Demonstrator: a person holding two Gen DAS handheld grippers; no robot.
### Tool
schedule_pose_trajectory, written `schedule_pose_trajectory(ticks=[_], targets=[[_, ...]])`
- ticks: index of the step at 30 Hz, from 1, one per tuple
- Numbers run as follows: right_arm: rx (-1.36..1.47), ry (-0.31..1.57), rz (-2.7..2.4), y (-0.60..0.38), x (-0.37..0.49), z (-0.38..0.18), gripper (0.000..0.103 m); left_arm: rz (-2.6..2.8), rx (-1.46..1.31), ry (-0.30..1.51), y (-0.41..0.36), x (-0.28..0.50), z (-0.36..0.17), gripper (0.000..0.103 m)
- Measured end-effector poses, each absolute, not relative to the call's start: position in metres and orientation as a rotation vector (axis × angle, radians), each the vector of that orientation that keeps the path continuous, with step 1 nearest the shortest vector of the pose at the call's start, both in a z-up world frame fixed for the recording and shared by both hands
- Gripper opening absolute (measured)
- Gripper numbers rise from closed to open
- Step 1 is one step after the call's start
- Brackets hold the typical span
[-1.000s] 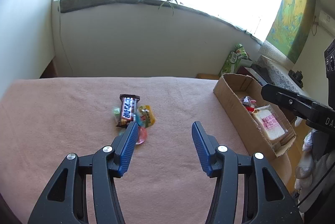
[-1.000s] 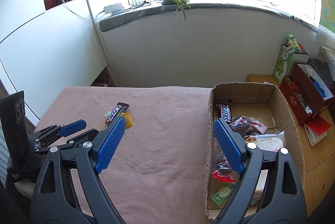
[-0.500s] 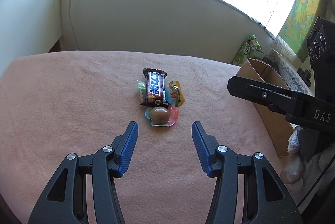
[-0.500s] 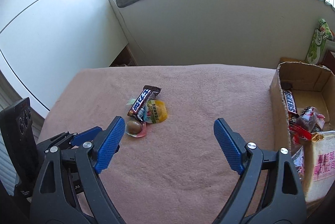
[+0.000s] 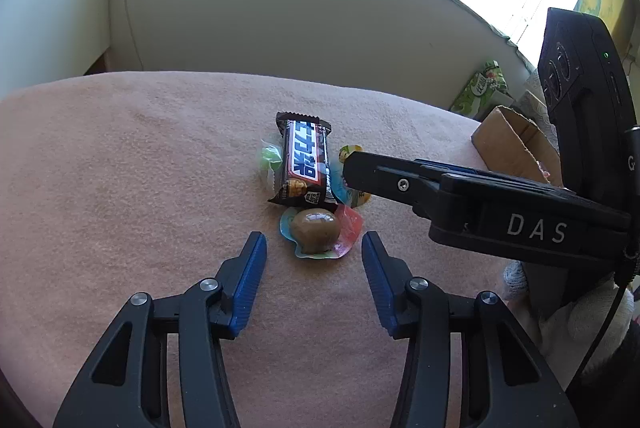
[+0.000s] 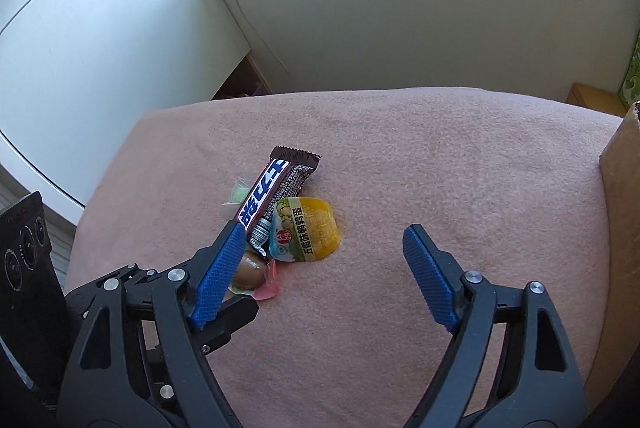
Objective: Organize snacks
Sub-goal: 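Move both grippers back over the candies on the table, then grasp the brown chocolate with the left gripper while the right gripper grasps the yellow packet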
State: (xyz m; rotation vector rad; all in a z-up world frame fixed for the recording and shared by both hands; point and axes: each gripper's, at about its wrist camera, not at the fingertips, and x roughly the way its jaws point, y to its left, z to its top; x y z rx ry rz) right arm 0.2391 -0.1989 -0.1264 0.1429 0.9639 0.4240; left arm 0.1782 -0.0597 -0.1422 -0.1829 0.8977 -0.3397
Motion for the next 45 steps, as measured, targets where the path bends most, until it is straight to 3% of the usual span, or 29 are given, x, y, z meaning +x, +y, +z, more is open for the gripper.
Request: schedule_pose_trajectory(ticks=[9,14,19,21,23,45], targets=[[0.082,0.983,0.46,-0.181,0.248,-0.134,0.066,-0.34,-0.157,0.899,-0.066,0.187,-0.142,0.046],[0.092,0.988,0.486,-0.182,0.25,-0.133,0.052,-0.33,-0.164,0.896,-0.064,0.188,-0.144,0.03],[0.092,0.997,0.488,-0.184,0.252,-0.133,0.051,-0.333,-0.144,0.891,-0.064,0.184,-0.143,0.03],[0.098,0.999,0.495,-0.189,0.251,-0.132,0.041,-0.334,-0.143,0.891,-0.063,0.184,-0.143,0.029],[0.092,1.004,0.482,-0.191,0.254,-0.132,0.038,-0.335,-0.142,0.891,-0.063,0.184,-0.143,0.029],[0.073,0.928,0.42,-0.197,0.225,-0.11,0.033,-0.342,-0.143,0.826,-0.062,0.158,-0.12,0.028]])
